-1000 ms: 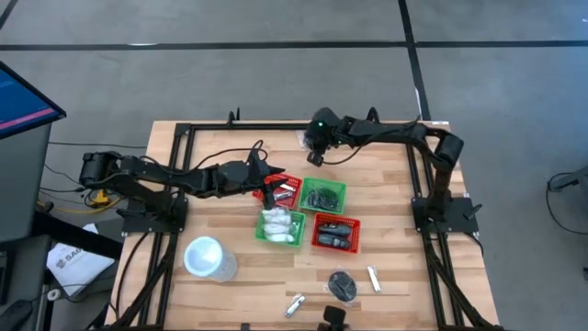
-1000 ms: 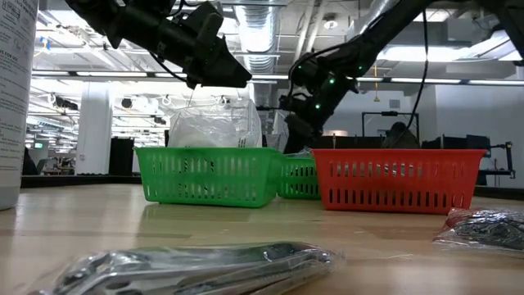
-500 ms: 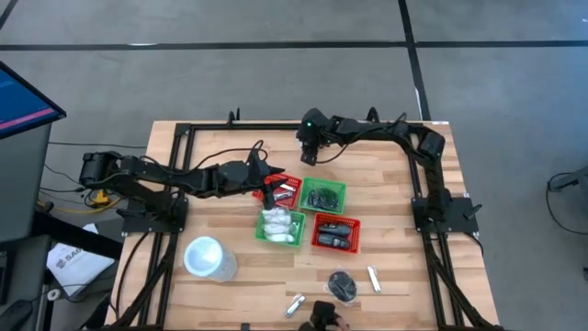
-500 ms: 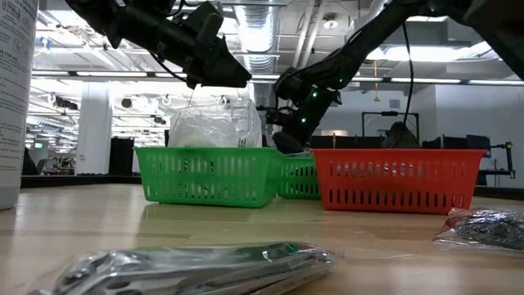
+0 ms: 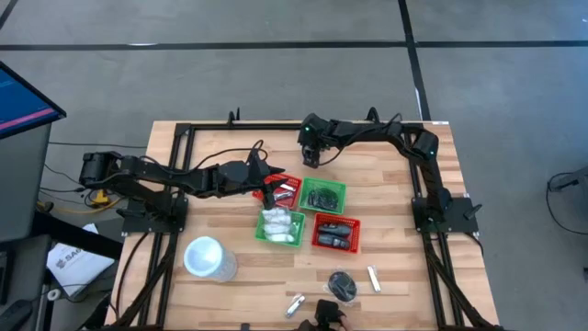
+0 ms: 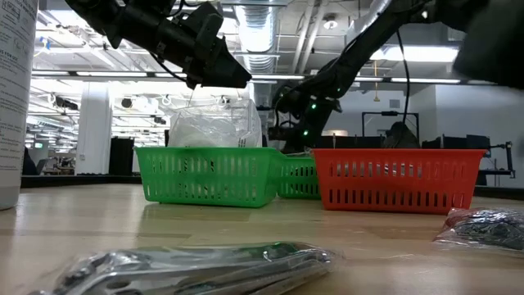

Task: Pick & Place Travel size toiletries
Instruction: Put the black hairbrush into the top right green bin

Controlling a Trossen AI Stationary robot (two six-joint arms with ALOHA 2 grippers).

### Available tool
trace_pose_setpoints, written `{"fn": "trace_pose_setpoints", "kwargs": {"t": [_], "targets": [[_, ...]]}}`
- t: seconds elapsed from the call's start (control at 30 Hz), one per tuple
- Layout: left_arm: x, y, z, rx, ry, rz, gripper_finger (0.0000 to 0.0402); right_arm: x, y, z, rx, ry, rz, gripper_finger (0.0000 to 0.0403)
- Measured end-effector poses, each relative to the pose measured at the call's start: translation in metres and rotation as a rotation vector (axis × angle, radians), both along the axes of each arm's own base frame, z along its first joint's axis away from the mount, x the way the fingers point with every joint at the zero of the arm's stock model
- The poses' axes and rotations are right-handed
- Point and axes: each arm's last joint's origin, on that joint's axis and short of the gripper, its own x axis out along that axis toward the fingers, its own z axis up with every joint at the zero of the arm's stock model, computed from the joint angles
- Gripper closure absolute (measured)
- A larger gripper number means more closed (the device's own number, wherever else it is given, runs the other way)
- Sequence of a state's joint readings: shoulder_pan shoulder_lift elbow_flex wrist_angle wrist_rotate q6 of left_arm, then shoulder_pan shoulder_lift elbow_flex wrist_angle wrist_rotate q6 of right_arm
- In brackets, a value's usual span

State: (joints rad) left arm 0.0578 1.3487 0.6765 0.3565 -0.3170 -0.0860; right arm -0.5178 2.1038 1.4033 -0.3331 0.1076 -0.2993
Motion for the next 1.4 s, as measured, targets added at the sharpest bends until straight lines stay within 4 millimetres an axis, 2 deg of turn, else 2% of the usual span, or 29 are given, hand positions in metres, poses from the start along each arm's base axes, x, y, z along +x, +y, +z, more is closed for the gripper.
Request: {"fn": "trace_pose_setpoints", "kwargs": {"t": [0.13,0.3,0.43,0.53,0.77,0.83,1.3,1.4], "targets": [[0.000,0.000,0.000,0.000,0.000,0.000,0.0260,0.003,-0.003,-0.011,-0.048,0.030,0.019,0.0163],[0.000,0.000,0.000,0.000,0.000,0.000,0.0260,0.004,-0.004,-0.012,-0.083,0.041,0.025,0.0163],[0.000,0.000,0.000,0.000,0.000,0.000,0.0260,0.004,-0.003,-0.012,-0.080,0.049,0.030,0.0184],[0.000,0.000,0.000,0.000,0.000,0.000,0.0260,0.005,0.001,-0.013,-0.080,0.067,0.052,0.0224],[0.000,0.000,0.000,0.000,0.000,0.000,0.0260,0.004,0.008,-0.009,-0.080,0.099,0.083,0.0368],[0.000,0.000,0.000,0.000,0.000,0.000,0.0260,0.004,0.007,-0.008,-0.083,0.095,0.083,0.0393],[0.000,0.000,0.000,0.000,0.001,0.000,0.0260,0.004,0.007,-0.007,-0.081,0.086,0.066,0.0402],[0.000,0.000,0.000,0.000,0.001,0.000,0.0260,0.002,0.009,-0.002,-0.075,0.096,0.066,0.0403]]}}
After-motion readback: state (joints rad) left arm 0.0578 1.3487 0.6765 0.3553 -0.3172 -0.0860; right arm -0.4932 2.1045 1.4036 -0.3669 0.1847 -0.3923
